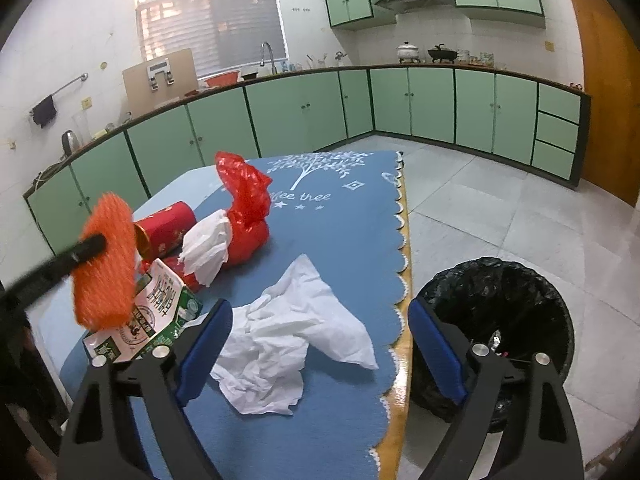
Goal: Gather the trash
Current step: 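Grasp the orange foam net with the left tool while the right tool grasps white tissue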
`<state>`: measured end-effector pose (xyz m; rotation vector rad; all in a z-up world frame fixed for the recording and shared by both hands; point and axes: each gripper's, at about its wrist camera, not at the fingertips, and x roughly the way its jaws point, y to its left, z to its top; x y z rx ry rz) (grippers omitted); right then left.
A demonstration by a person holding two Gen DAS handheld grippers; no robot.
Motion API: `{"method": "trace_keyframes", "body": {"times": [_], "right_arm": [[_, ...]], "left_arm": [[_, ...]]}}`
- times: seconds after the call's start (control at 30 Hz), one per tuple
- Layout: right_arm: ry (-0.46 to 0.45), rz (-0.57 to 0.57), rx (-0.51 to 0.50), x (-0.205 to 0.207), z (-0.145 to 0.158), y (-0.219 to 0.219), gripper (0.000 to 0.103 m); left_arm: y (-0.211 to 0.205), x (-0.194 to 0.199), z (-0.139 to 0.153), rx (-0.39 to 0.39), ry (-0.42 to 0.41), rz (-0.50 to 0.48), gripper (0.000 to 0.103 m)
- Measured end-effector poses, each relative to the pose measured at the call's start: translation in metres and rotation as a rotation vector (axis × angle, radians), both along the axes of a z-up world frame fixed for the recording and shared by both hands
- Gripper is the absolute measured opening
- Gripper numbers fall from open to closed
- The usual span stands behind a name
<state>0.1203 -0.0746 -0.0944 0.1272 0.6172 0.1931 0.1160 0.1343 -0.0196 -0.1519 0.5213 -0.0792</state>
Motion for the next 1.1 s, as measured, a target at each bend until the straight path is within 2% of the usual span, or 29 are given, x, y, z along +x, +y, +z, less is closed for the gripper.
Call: {"method": "trace_keyframes", "body": {"times": [0.1,0.23,0.33,0.43,0.47,0.5,0.67,0.87,1.1], "right_arm": [[0.015,0.012,0.005,0.003,-0.004,0.003,0.086],[0.050,0.015,0.005,0.013,-0.015,0.008,0.084],[0.076,0.004,-0.018,0.020,-0.023,0.013,0.076],[0.096,0.015,-0.026,0.024,-0.027,0.016,0.063],[0.105,0.020,-0.029,0.025,-0.028,0.017,0.055],[0.114,0.025,-0.029,0.027,-0.030,0.018,0.042],[0.116,0.046,-0.006,0.027,-0.032,0.017,0.013],[0.049,0.026,0.011,0.020,-0.012,0.008,0.009],[-0.031,-0.044,0.024,0.010,0.022,-0.028,0.008]], "left_arm": [[0.015,-0.009,0.018,-0.017,-0.052,0.027,0.010],[0.019,-0.014,0.031,0.016,-0.095,0.035,0.010],[0.010,-0.014,0.029,0.049,-0.099,0.023,0.010],[0.001,-0.011,0.021,0.060,-0.081,0.009,0.010],[-0.001,-0.010,0.018,0.066,-0.076,0.004,0.010],[-0.004,-0.009,0.015,0.071,-0.070,0.001,0.010],[-0.008,-0.003,0.005,0.084,-0.044,-0.012,0.010],[-0.013,0.000,0.001,0.094,-0.023,-0.028,0.010],[-0.034,-0.002,0.010,0.080,-0.058,-0.101,0.010]]}}
